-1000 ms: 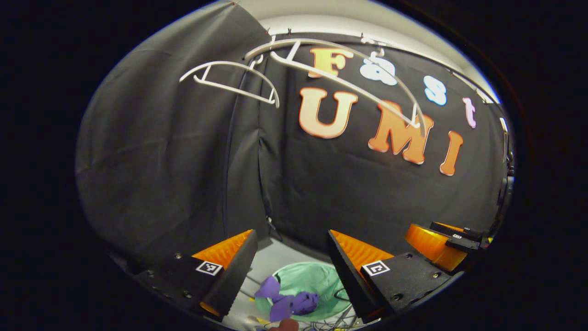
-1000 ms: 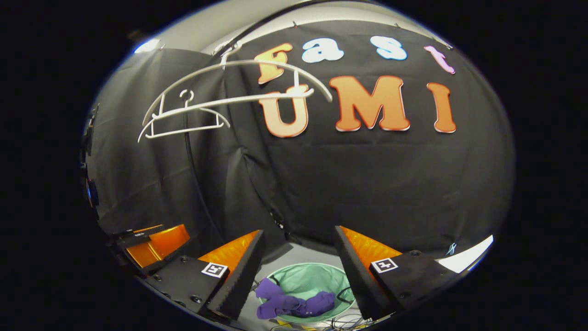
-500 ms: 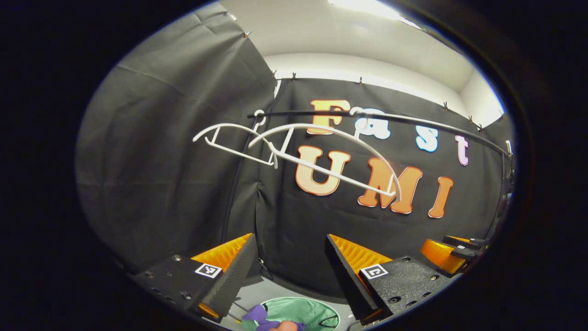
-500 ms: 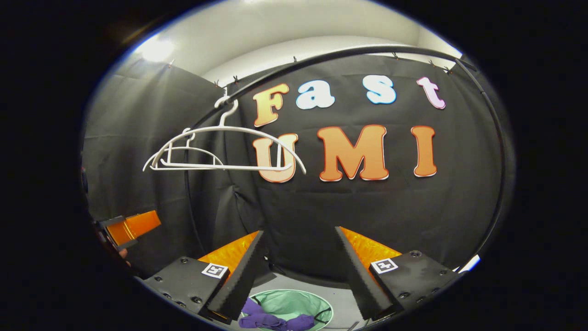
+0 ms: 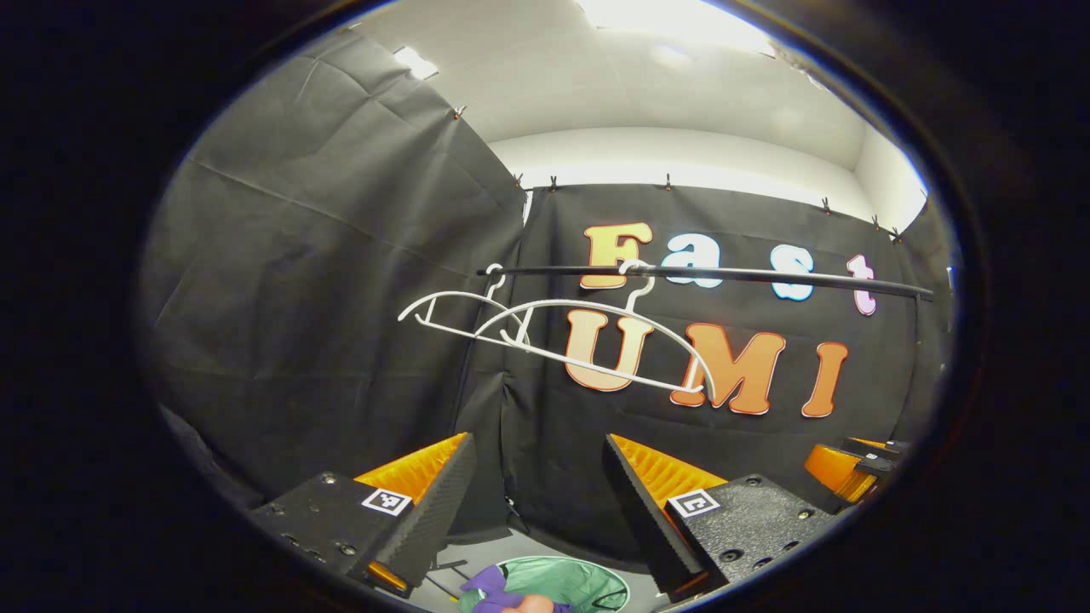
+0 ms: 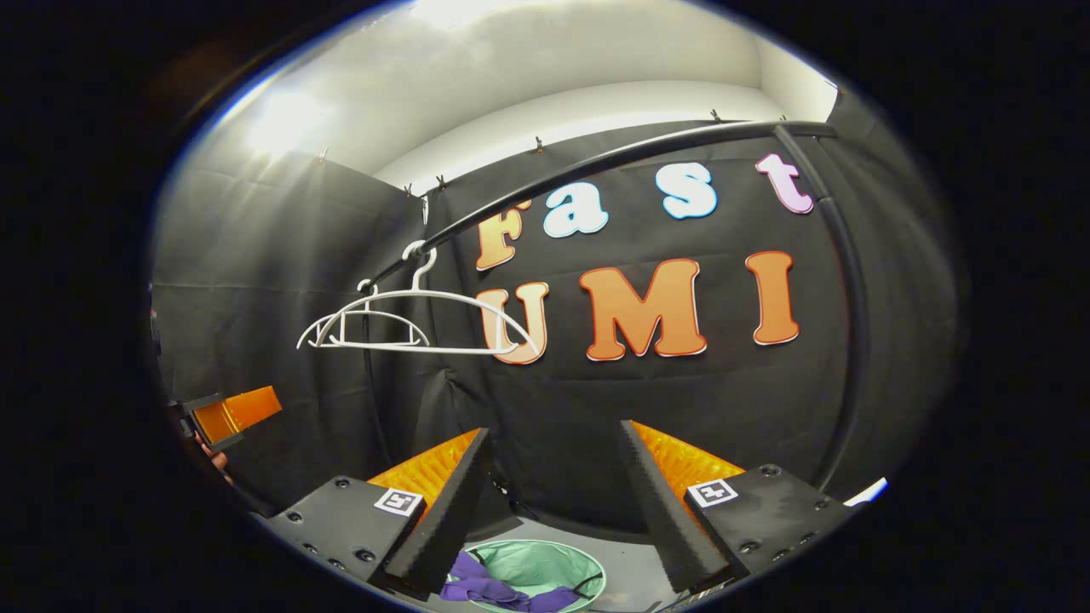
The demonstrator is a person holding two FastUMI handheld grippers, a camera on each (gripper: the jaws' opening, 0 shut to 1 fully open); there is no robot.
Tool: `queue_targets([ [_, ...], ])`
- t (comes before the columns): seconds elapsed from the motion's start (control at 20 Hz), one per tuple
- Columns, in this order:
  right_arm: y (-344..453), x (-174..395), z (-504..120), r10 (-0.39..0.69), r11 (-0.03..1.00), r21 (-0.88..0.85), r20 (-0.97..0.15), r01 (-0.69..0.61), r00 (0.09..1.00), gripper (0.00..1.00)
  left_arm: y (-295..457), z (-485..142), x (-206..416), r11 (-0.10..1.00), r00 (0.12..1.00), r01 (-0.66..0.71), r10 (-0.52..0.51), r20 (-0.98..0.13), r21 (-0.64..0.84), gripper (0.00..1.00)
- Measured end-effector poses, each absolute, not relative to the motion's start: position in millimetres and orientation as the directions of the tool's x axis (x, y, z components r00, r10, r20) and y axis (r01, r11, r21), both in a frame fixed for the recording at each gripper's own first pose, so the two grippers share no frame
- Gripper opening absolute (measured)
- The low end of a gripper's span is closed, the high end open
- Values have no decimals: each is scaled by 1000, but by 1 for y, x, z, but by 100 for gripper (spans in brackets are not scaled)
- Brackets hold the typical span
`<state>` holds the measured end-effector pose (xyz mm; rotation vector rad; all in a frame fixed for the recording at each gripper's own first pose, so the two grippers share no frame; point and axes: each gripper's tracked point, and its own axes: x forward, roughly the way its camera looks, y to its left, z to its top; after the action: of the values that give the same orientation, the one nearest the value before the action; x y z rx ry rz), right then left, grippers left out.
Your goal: Grasp the clothes on the hanger with both hands and then place them into the laundry hamper below.
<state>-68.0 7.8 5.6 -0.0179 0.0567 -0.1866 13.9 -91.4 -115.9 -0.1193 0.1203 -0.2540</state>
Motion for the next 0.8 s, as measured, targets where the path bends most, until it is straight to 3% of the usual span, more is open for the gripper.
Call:
queue_targets([
  [0.35,-17,-128,16,-185,982,-39,-29,184,982,98,-98,-103,-37,970,966,238,-242,-90,-55,95],
  [0.4,-18,-135,18,-183,983,-37,-25,182,983,98,-101,-102,-38,969,966,241,-245,-85,-51,90],
  [0.55,-21,-149,22,-173,984,-37,-20,172,985,98,-109,-97,-51,967,964,252,-255,-77,-39,90],
  [0.65,-26,-157,28,-174,984,-44,-6,174,985,92,-115,-91,-59,964,962,263,-265,-62,-44,91],
  [0.7,-28,-161,31,-176,983,-48,3,176,984,98,-118,-90,-62,961,960,271,-273,-60,-49,91],
  [0.8,-29,-167,36,-181,982,-58,17,181,983,98,-124,-89,-66,958,957,282,-284,-59,-49,91],
])
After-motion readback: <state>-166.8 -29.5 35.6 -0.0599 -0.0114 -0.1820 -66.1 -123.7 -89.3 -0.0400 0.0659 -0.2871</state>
